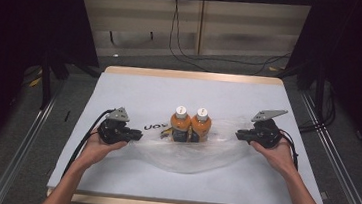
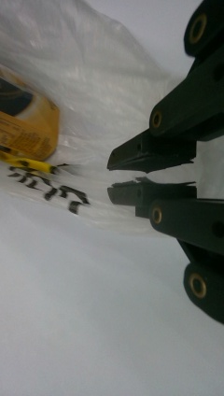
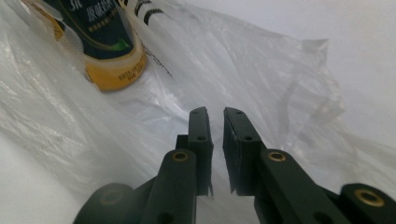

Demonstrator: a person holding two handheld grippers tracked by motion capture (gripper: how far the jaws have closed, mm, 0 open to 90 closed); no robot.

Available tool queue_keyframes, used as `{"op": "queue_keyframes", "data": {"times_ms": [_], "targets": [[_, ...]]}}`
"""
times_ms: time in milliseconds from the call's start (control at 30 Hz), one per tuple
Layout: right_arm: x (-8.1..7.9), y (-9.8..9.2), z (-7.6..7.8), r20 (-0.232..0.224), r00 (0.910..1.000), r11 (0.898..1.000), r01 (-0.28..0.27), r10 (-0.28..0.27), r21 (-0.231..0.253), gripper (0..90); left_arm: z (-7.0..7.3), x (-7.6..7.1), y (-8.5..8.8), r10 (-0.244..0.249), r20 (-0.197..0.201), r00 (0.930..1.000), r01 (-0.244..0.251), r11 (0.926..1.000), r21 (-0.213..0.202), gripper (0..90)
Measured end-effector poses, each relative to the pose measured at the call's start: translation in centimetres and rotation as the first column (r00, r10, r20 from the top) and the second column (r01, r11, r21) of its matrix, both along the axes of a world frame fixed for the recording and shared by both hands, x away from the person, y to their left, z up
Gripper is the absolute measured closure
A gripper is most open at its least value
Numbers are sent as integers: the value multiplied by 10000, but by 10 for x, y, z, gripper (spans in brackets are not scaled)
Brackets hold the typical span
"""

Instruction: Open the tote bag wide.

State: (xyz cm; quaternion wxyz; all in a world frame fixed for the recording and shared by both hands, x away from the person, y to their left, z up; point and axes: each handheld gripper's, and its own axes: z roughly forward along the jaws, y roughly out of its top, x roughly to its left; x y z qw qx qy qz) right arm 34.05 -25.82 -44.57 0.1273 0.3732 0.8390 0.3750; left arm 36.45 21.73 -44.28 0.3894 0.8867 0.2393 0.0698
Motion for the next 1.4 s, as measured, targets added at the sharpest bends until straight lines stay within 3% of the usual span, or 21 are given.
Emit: {"op": "queue_keyframes", "data": {"times_ms": [33,267,367,467,567,667,733,767,1000,1033,1200,1300,1400], "targets": [[-1,2,3,48,9999,9997,-136,135,215,751,5,-2,1,-29,107,9999,33,9994,-332,717],[-6,10,18,498,9980,9966,-424,389,709,682,17,-10,-4,-57,507,9987,89,9980,-633,658],[-7,13,21,569,9969,9945,-592,544,868,682,21,-14,-9,-24,665,9978,65,9981,-618,648],[-8,20,25,558,9962,9921,-726,672,1020,726,25,-19,-18,-14,594,9982,85,9929,-1189,630],[-6,27,26,525,9948,9902,-927,876,1046,776,22,-21,-31,-319,468,9984,381,9896,-1390,633],[-2,35,28,501,9932,9886,-1094,1047,1032,825,19,-25,-46,-997,465,9939,1049,9863,-1277,715],[-1,37,28,492,9923,9877,-1181,1136,1025,839,19,-27,-50,-1106,487,9927,1160,9849,-1284,765],[4,43,30,483,9906,9852,-1322,1276,1087,870,19,-29,-58,-1331,530,9897,1393,9806,-1380,799],[25,58,33,331,9884,9802,-1515,1484,1278,900,21,-27,-81,-1417,550,9884,1495,9714,-1844,843],[30,61,33,301,9879,9799,-1546,1520,1263,900,20,-26,-92,-1541,609,9862,1629,9686,-1880,858],[44,71,31,114,9856,9795,-1689,1686,1095,900,17,-26,-114,-2045,548,9773,2111,9610,-1786,900],[51,77,28,7,9824,9750,-1856,1869,1225,900,14,-27,-124,-2040,622,9770,2115,9644,-1589,900],[55,85,22,-249,9768,9726,-2094,2129,1013,900,9,-25,-132,-1725,599,9832,1805,9681,-1738,900]]}}
